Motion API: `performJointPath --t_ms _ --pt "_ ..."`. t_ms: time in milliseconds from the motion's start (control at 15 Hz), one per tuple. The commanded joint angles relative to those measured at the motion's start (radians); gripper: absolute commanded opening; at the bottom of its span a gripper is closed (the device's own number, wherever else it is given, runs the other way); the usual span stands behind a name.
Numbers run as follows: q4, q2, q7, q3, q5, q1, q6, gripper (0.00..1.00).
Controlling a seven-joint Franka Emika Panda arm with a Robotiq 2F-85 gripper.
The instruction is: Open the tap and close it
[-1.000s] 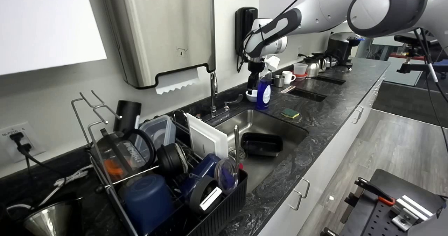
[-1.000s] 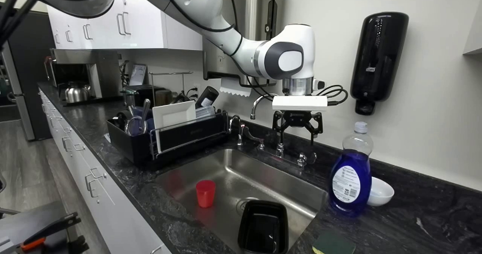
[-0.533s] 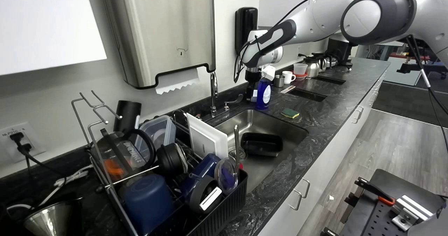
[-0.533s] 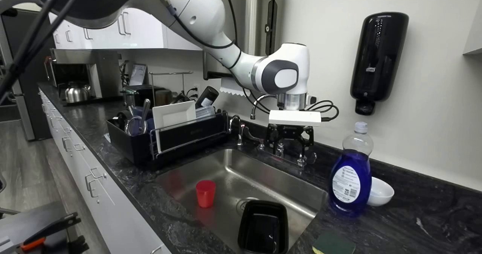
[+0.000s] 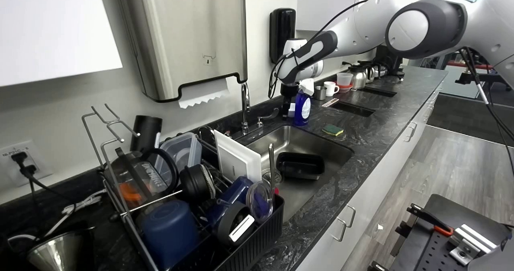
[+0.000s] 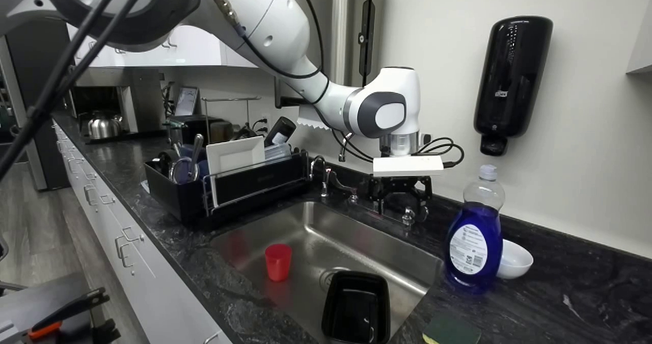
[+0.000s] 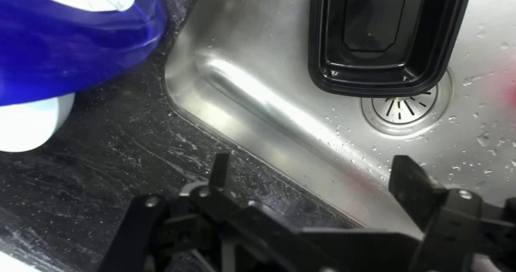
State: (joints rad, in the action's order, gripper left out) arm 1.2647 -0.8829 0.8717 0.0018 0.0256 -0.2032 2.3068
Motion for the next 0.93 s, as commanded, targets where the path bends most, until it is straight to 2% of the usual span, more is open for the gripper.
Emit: performJointPath --t_ms 0,867 --pt "-0.042 -0.032 0.03 0.016 0.03 -0.015 0.048 1.0" --pt "-0.176 -0.119 0.147 0.037 0.026 -0.034 0.114 1.0"
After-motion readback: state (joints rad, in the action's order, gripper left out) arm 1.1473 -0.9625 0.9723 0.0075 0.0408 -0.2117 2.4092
